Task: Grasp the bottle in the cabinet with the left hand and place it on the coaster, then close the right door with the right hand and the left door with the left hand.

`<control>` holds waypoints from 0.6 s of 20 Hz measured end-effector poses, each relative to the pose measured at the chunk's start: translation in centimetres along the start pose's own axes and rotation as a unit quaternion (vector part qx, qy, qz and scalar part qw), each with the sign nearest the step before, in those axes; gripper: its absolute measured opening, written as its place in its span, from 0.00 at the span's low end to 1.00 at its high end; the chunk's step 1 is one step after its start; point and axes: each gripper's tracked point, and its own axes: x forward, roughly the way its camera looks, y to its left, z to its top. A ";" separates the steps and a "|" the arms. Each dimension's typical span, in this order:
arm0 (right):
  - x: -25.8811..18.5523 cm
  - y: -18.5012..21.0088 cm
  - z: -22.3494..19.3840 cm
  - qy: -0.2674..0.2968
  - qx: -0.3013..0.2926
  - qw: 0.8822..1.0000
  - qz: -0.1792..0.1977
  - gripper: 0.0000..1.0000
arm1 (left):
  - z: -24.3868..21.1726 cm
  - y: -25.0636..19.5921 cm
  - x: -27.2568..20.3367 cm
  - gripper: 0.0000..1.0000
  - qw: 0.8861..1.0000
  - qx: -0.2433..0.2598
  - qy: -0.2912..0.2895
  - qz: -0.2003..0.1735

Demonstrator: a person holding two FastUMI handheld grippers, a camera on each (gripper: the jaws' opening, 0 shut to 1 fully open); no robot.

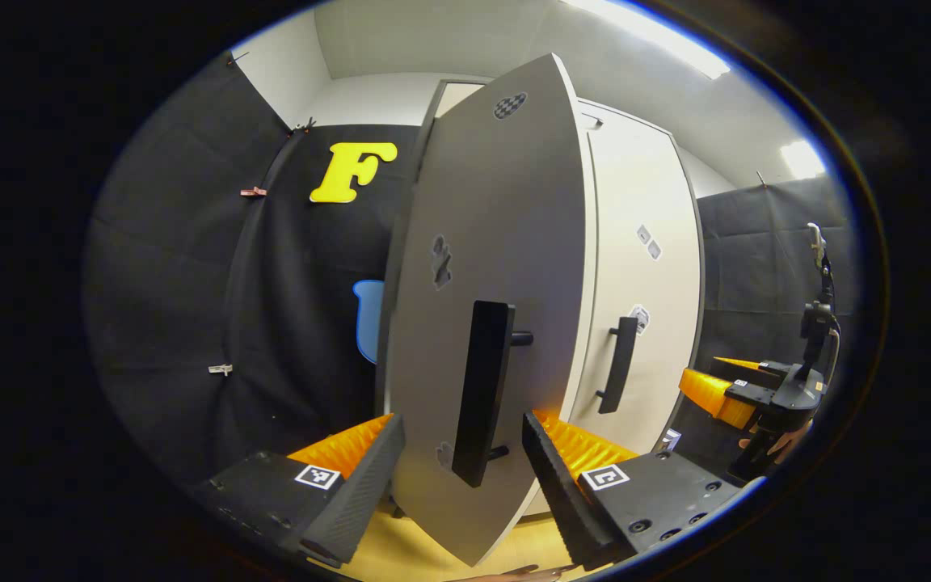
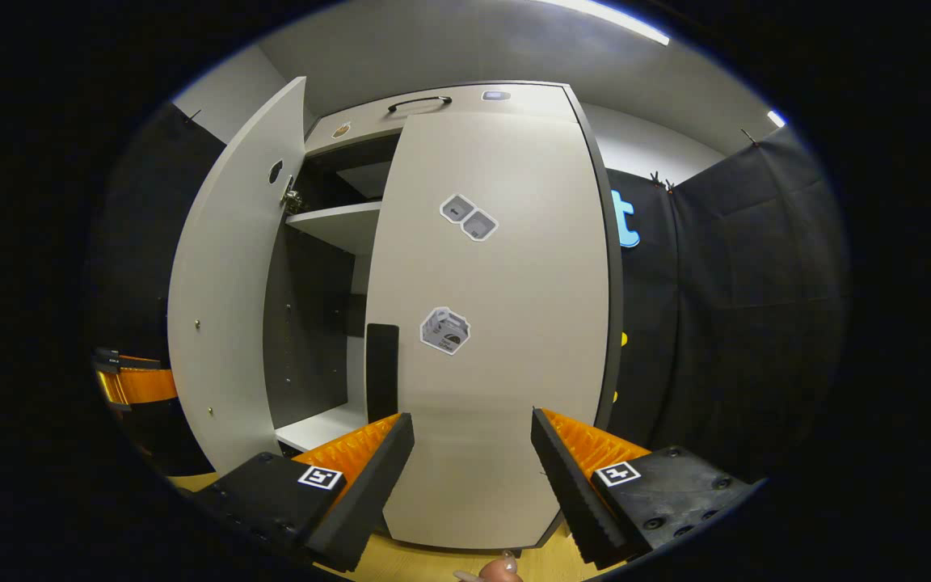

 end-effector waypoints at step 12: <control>0.7 -1.3 -1.1 0.008 0.016 0.999 0.037 0.97 | 0.9 -1.8 -2.0 0.93 0.999 0.037 -0.011 0.031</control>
